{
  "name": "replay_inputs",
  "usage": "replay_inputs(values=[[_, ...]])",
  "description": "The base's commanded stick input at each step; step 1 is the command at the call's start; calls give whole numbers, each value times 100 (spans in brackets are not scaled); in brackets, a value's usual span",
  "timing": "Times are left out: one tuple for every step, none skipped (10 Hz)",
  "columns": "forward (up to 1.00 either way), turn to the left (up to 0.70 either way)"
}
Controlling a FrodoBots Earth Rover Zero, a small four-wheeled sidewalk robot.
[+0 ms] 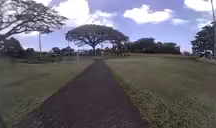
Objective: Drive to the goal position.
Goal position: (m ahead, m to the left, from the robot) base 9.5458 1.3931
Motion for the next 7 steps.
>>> replay_inputs(values=[[50, 0], [50, 0], [50, 0], [50, 0], [50, 0], [50, 0], [50, 0]])
